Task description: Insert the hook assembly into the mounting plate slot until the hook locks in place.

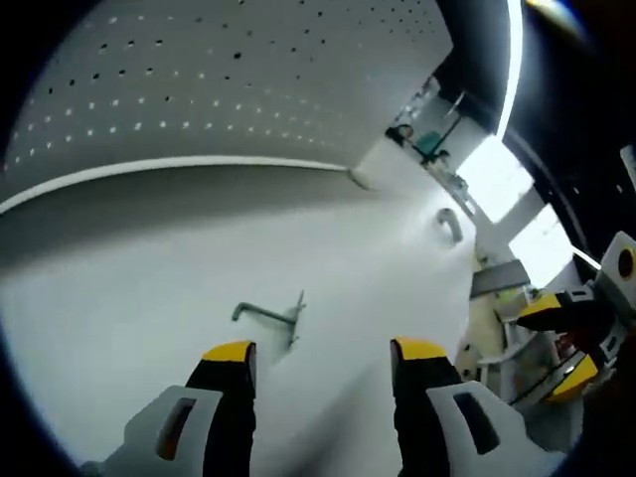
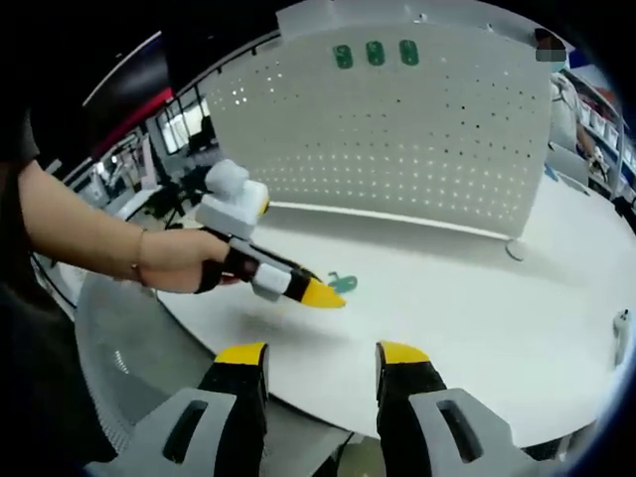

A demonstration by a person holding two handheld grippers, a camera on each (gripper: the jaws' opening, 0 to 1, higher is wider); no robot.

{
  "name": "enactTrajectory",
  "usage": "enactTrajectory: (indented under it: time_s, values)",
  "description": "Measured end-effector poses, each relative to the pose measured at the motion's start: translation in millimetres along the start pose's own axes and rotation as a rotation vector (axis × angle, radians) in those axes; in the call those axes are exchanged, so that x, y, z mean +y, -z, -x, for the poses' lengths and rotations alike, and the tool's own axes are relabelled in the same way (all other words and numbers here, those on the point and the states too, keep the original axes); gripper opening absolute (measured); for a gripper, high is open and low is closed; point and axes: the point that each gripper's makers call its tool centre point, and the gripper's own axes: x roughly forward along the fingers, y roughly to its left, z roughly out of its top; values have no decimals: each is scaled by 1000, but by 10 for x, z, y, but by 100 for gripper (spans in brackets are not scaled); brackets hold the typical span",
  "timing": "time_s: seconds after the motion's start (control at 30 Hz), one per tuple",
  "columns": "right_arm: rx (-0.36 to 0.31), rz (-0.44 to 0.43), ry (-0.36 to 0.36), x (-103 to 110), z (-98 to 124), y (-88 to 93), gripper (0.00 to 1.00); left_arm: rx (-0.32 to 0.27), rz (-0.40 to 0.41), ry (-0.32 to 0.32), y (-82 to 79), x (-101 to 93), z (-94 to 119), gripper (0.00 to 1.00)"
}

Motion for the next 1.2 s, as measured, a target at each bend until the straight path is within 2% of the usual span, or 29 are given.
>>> enactTrajectory:
  time_s: [0.07, 0.27, 0.4, 0.5, 0.57, 0.67, 1.0, 1.2]
  values:
    - [-1, -10, 2, -27, -8, 1, 43, 12, -23, -15, 2, 71, -25, 46]
    - [-24, -15, 24, -149, -11, -92, 42, -2, -31, -30, -37, 140, -69, 36]
    - [-28, -18, 34, -209, -24, -122, 42, -1, -43, -64, -42, 180, -63, 26]
    - [-28, -23, 38, -220, -27, -120, 42, -36, -114, -115, -112, 292, -62, 24]
    - [-25, -22, 37, -220, -29, -108, 42, -29, -95, -97, -96, 271, -82, 20]
    - [-17, -25, 36, -225, -30, -74, 42, -26, -113, -77, -96, 227, -105, 12]
    - [-8, -44, 36, -226, -51, -18, 42, -16, -138, -68, -86, 222, -126, 9]
    - [-5, -45, 29, -200, -68, -15, 42, -14, -153, -49, -83, 207, -144, 4]
